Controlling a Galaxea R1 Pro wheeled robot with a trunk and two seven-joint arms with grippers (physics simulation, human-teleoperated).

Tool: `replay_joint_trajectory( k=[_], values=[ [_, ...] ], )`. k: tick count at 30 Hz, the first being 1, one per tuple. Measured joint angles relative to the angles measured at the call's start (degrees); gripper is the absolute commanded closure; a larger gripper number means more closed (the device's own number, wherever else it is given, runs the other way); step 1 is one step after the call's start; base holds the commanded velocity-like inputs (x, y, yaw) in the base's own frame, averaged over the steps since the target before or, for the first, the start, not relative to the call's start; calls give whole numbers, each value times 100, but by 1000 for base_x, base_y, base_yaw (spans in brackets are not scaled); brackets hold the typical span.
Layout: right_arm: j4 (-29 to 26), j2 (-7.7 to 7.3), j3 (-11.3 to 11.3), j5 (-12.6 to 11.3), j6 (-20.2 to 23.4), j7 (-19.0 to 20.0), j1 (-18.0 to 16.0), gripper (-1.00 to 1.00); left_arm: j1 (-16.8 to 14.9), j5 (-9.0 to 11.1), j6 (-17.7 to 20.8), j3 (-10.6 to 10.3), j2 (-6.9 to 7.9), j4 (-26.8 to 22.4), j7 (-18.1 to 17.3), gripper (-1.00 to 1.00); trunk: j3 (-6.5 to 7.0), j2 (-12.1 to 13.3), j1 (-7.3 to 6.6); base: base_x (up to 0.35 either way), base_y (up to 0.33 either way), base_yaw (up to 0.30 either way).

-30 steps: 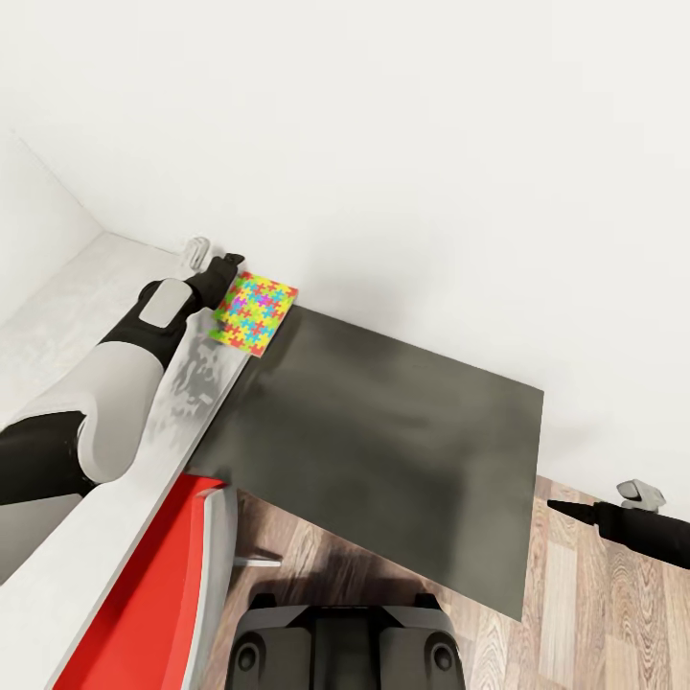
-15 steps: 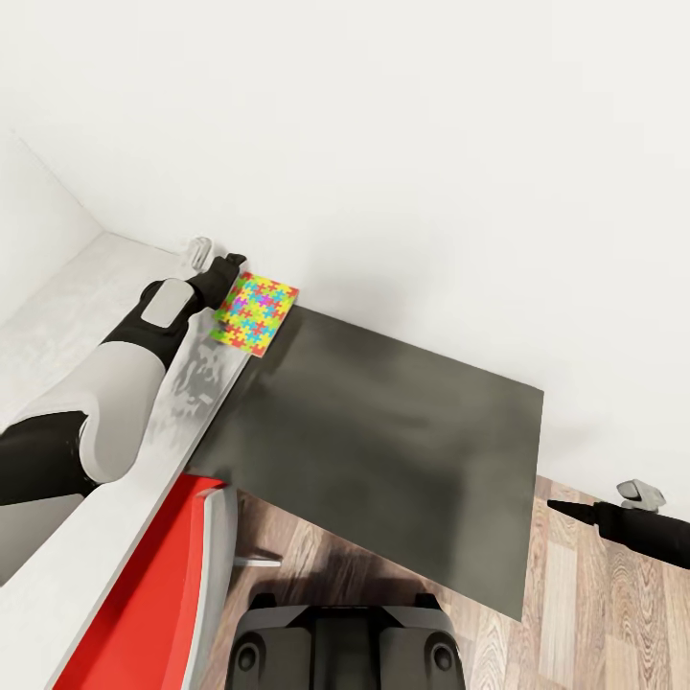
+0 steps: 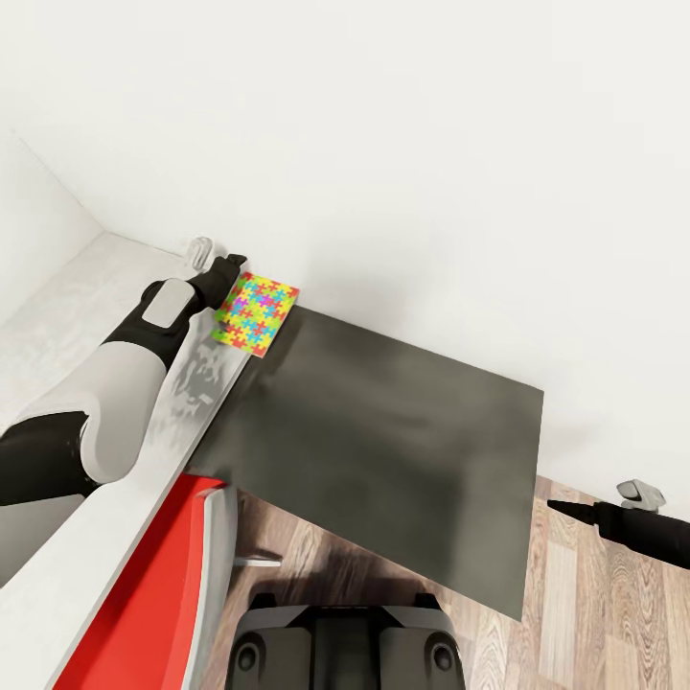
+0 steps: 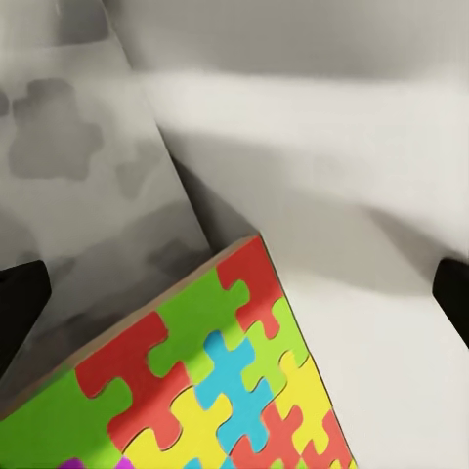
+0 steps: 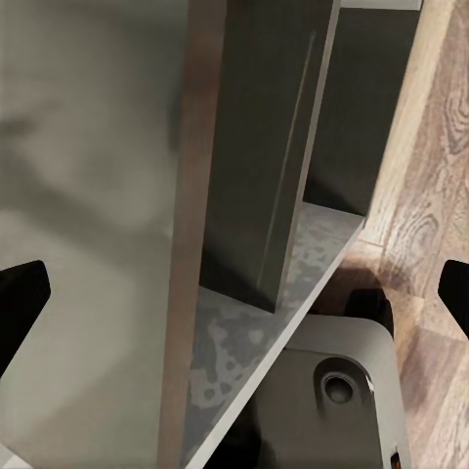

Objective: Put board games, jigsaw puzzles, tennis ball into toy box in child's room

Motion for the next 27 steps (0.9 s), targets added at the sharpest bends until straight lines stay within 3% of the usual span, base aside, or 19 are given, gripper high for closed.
replay_joint_trajectory(
  k=[27],
  values=[
    [0, 0, 0, 0, 0, 0, 0, -100, 2, -21, -5, -9, -95, -10, 13, -100, 0, 0, 0, 0, 0, 0]
  ],
)
